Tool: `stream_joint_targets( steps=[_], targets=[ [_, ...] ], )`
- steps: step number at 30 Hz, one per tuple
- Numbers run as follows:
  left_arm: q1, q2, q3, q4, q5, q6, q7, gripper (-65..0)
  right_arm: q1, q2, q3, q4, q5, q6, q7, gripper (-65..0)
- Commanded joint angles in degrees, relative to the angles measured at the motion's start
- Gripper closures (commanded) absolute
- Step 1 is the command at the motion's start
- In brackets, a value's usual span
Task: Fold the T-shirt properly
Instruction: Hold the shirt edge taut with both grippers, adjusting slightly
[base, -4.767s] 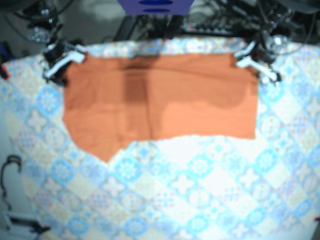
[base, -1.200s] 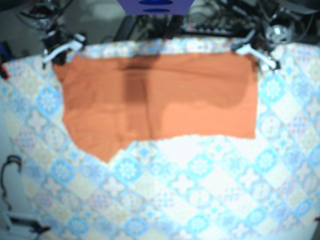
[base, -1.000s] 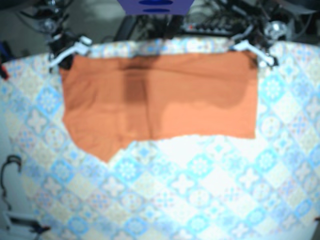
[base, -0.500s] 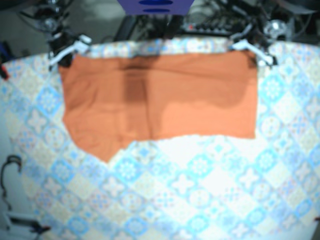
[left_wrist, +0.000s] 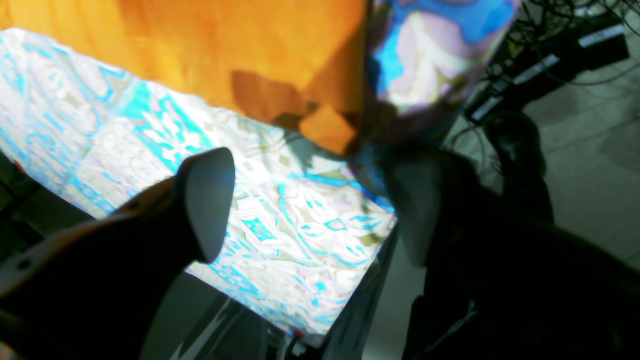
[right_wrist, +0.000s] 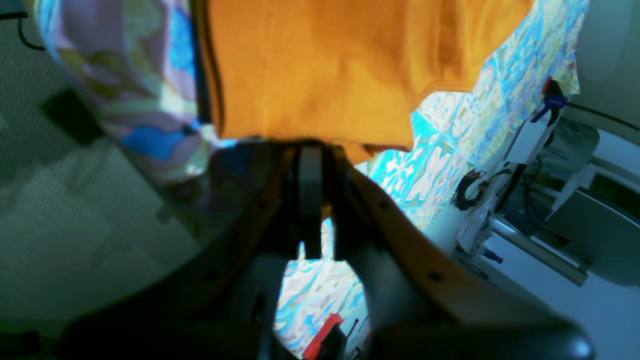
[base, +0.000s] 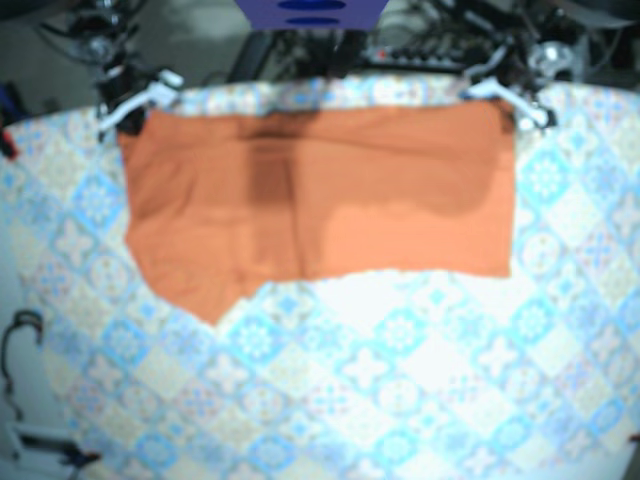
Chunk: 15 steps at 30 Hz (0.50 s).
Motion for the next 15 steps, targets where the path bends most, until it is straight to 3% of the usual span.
stream_joint_targets(
  steps=[1, 15],
  targets=[
    [-0.5, -0.3, -0.2, 0.7, 0.4, 1.6, -1.2, -48.9, -0.6, 0.6, 0.2, 1.0, 0.0, -0.8, 0.2, 0.0],
    [-3.6, 0.6, 3.1, 0.2, 0.9, 1.5, -0.7, -48.8, -0.7, 0.6, 0.2, 1.1, 0.0, -0.8, 0.2, 0.0]
  ],
)
